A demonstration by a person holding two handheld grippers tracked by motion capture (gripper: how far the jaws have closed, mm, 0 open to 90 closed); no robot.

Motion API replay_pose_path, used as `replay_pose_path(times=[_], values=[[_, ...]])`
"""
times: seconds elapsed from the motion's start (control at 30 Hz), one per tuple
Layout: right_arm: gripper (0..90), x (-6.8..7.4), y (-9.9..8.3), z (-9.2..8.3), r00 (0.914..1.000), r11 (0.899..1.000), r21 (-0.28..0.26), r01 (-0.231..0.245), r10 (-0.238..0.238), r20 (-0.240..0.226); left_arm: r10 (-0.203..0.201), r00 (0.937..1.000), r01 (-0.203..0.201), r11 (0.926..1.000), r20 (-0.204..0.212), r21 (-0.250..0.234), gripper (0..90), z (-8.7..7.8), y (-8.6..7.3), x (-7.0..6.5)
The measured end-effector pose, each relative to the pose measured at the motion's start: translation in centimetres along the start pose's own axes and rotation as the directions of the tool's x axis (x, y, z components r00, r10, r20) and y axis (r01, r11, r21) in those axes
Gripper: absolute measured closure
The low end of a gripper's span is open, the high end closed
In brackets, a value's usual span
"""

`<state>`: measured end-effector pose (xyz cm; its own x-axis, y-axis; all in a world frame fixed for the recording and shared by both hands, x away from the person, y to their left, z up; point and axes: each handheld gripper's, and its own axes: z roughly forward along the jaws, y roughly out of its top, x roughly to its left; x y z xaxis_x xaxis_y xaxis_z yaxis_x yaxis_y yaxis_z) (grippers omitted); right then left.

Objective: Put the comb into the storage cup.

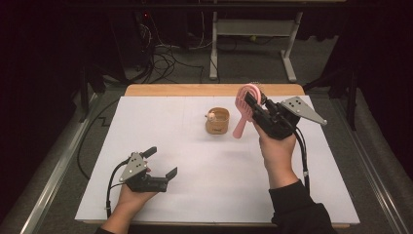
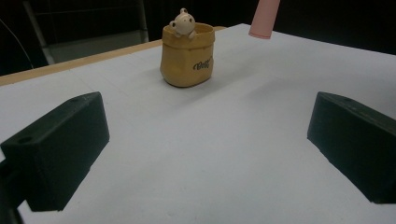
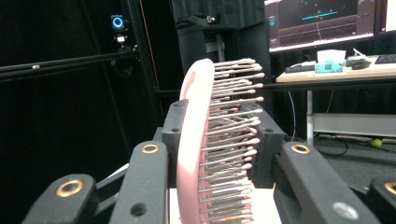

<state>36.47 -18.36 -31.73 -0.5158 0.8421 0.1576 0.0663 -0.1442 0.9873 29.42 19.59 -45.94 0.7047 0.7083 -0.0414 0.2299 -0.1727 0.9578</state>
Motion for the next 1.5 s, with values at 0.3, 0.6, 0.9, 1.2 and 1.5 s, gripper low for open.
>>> replay_pose_path(times=[0.3,0.6,0.9,1.2,1.5], values=[[66.6,-0.2,0.6,1.3,0.9999,1.0,-0.009,-0.008,0.008,0.007,0.003,1.0,-0.003,1.0,0.006,0.003,0.0,0.0,-0.1,0.0],[66.7,0.2,1.0,2.8,1.0,1.0,-0.024,0.003,-0.003,0.01,0.0,1.0,0.0,1.0,0.009,-0.001,0.0,0.1,-0.1,-0.1],[66.7,0.4,1.3,4.2,0.9999,0.999,-0.041,0.004,-0.003,0.015,0.003,0.9999,-0.003,1.0,0.013,0.002,0.0,0.2,-0.1,-0.1],[66.7,0.7,1.0,5.4,0.9999,0.999,-0.053,0.003,-0.002,0.012,0.008,0.9999,-0.008,1.0,0.014,0.0,0.0,0.1,-0.1,-0.1],[66.7,0.4,0.5,6.8,0.9995,0.999,-0.048,0.001,0.0,0.031,0.01,0.9998,-0.01,0.9999,0.016,-0.008,0.0,0.0,-0.1,-0.2]])
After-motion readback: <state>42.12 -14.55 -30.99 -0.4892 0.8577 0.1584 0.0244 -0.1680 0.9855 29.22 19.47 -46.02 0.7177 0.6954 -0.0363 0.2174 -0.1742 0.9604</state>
